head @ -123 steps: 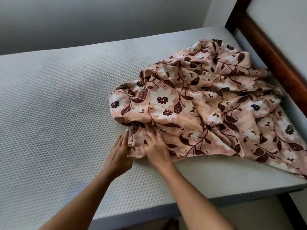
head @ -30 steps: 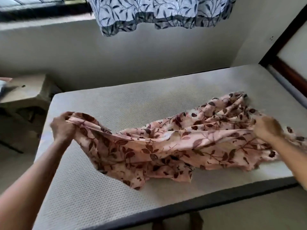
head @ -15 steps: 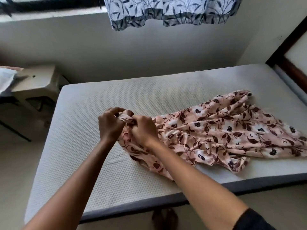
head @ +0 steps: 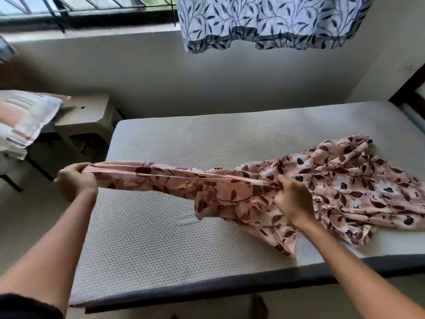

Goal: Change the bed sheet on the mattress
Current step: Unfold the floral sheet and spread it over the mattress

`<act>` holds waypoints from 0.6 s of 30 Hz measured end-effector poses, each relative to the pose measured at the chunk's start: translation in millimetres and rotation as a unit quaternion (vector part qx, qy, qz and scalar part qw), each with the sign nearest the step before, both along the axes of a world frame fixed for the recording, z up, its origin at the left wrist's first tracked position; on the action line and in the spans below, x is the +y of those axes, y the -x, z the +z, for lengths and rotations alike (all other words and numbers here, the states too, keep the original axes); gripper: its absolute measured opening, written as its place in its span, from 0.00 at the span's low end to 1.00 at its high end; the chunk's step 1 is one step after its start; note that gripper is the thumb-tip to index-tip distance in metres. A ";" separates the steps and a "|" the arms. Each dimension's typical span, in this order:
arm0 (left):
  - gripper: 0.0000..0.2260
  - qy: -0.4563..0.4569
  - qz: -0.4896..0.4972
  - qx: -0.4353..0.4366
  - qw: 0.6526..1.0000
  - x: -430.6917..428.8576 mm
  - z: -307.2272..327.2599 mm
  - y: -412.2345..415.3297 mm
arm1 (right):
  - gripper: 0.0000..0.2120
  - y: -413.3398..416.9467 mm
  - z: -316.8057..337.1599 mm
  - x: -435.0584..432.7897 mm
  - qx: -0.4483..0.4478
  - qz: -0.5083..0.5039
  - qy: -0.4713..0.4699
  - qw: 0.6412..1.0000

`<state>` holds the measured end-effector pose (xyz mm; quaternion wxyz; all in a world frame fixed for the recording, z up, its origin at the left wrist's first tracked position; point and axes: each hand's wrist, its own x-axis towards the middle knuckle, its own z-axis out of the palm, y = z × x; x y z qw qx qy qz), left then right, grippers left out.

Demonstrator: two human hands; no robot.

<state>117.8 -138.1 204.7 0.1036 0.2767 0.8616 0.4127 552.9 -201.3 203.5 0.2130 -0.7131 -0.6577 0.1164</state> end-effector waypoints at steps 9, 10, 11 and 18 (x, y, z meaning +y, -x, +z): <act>0.11 -0.073 -0.128 -0.010 0.989 -20.0 16.8 28.6 | 0.40 201.8 -7.0 -10.5 -0.017 0.049 0.200 0.978; 0.11 -0.081 -0.145 -0.002 0.986 -17.4 25.6 38.3 | 0.44 225.9 -8.4 -4.2 0.008 0.052 0.190 0.980; 0.12 -0.084 -0.171 0.014 0.982 -13.4 36.0 45.6 | 0.47 245.1 -8.1 3.7 0.021 0.052 0.183 0.982; 0.16 -0.131 -0.211 0.131 0.960 0.1 79.0 91.2 | 0.47 306.3 -0.9 58.4 -0.064 0.009 0.177 0.982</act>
